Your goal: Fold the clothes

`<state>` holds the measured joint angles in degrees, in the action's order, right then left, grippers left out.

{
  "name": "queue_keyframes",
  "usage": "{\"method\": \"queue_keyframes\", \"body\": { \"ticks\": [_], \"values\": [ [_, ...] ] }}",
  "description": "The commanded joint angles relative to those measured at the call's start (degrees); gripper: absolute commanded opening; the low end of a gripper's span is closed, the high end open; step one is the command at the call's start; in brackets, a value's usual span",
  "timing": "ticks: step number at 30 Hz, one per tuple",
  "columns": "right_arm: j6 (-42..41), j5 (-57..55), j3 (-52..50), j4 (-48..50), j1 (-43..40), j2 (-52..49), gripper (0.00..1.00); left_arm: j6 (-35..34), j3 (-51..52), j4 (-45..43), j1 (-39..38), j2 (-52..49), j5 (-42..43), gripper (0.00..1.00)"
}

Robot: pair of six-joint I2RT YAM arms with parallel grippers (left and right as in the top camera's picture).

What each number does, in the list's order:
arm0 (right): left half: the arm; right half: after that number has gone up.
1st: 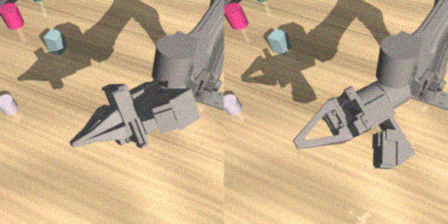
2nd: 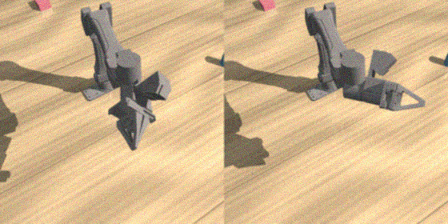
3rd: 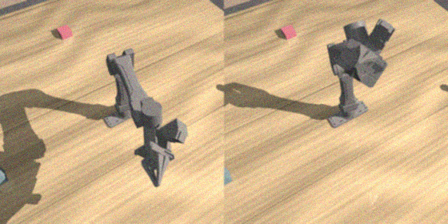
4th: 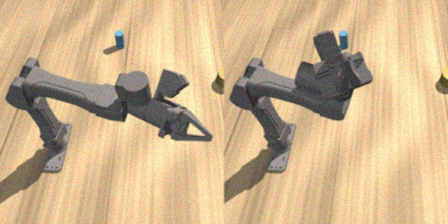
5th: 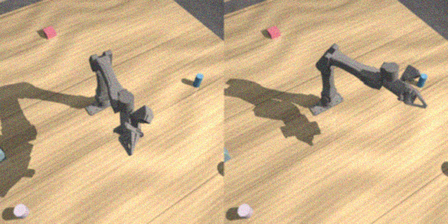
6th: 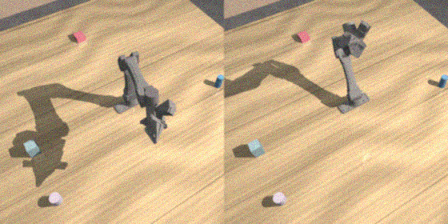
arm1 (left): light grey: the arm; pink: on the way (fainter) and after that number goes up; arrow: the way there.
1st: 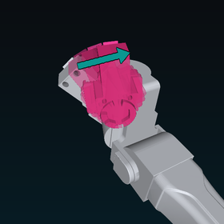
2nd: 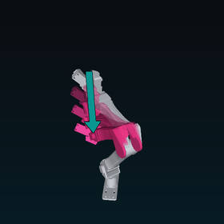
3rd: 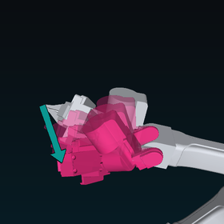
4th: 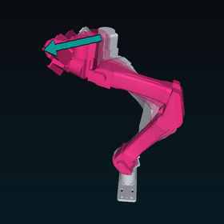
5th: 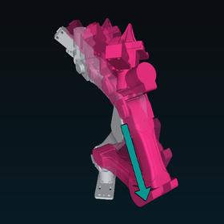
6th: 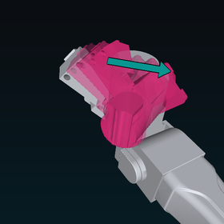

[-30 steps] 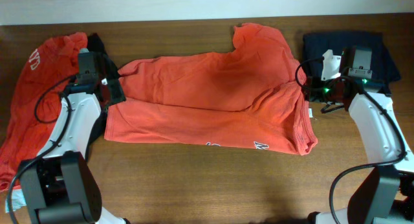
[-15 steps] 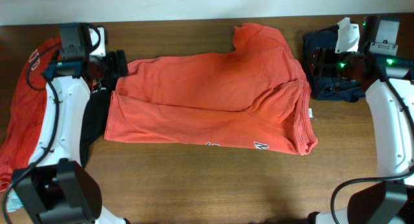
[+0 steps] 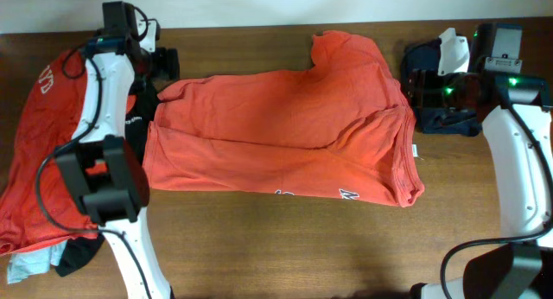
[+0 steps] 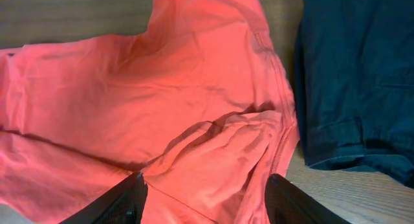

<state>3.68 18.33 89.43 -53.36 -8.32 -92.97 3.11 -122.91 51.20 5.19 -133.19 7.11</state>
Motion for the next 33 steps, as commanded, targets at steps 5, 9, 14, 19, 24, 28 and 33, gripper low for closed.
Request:
{"method": "queue_keyframes", "body": {
  "ticks": [5, 9, 14, 19, 24, 28, 33],
  "values": [
    [0.57, 0.74, 0.63, -0.26, 0.59, 0.0, 0.63, 1.9, -4.15, -0.35, -1.09, -5.73, 0.61, 0.82],
    [0.57, 0.74, 0.63, -0.42, 0.59, 0.0, 0.63, 3.06, -4.15, -0.37, -1.55, -8.52, 0.59, 0.82],
    [0.57, 0.72, 0.63, -0.48, 0.59, 0.0, 0.63, 3.02, -4.15, -1.01, -1.84, -10.19, 0.57, 0.78],
    [0.57, 0.74, 0.63, -0.87, 0.59, 0.0, 0.63, 3.02, -4.11, -1.6, -1.84, -10.84, -0.9, 0.77],
    [0.59, 0.72, 0.59, -1.31, 0.59, 0.0, 0.63, 3.02, -4.11, -1.57, -1.84, -12.57, -0.9, 0.72],
    [0.59, 0.72, 0.59, -1.6, 0.59, 0.0, 0.63, 3.02, -4.11, -0.46, -2.12, -14.56, -0.87, 0.63],
    [0.59, 0.52, 0.59, -1.95, 0.59, 0.0, 0.63, 3.02, -4.11, -0.35, -2.6, -15.28, -0.9, 0.34]
  ]
}}
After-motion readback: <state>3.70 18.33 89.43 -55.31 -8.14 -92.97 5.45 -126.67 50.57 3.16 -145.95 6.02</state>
